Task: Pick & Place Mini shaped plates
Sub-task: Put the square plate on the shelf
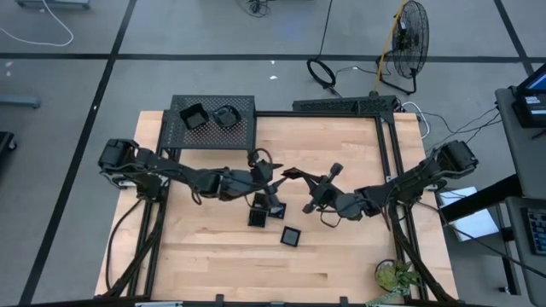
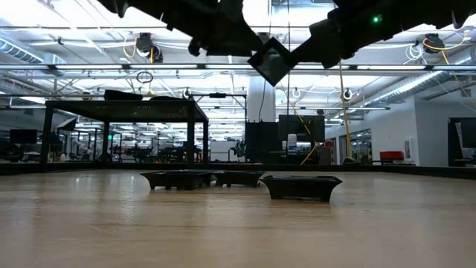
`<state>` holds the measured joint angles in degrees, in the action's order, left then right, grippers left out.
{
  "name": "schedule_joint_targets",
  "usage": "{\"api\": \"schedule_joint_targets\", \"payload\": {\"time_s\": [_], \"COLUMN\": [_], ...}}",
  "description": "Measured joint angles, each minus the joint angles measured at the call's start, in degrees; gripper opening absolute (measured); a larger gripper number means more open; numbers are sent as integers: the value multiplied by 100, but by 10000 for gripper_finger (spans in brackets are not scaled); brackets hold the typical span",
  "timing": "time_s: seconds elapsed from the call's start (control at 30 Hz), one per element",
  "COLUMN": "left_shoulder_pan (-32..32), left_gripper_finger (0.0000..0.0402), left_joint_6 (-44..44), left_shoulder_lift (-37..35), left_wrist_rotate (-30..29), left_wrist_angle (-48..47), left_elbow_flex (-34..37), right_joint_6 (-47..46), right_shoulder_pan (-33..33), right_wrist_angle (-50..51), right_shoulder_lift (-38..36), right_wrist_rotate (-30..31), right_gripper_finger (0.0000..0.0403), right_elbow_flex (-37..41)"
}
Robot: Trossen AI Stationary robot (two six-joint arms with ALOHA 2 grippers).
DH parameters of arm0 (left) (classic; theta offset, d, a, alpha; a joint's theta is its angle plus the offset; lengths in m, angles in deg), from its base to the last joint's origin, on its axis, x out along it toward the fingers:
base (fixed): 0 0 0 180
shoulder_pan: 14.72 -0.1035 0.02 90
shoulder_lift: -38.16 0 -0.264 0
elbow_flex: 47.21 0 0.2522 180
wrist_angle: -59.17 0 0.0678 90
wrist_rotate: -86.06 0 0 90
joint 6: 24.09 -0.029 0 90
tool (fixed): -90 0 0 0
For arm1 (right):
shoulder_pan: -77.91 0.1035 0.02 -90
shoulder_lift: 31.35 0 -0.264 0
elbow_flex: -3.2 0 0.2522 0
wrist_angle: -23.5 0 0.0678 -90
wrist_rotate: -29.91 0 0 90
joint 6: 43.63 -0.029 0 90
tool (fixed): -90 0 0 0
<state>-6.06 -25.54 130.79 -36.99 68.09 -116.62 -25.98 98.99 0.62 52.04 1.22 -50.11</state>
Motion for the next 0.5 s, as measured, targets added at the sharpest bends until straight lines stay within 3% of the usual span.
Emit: {"api": "schedule_joint_targets", "payload": {"time_s": [0.5], "left_shoulder_pan": [-116], "left_gripper_finger": [182], "left_joint_6": [19], "left_shoulder_lift": [3], "left_wrist_rotate": [-29], "left_wrist_angle": [-71], "left_elbow_flex": [-104], "right_joint_6": [170], "right_shoulder_pan": [0], "right_wrist_angle": [-313], "right_shoulder_lift": [1], "right_wrist_rotate": [-298], "right_gripper_finger": [0], "right_elbow_flex": [-2]}}
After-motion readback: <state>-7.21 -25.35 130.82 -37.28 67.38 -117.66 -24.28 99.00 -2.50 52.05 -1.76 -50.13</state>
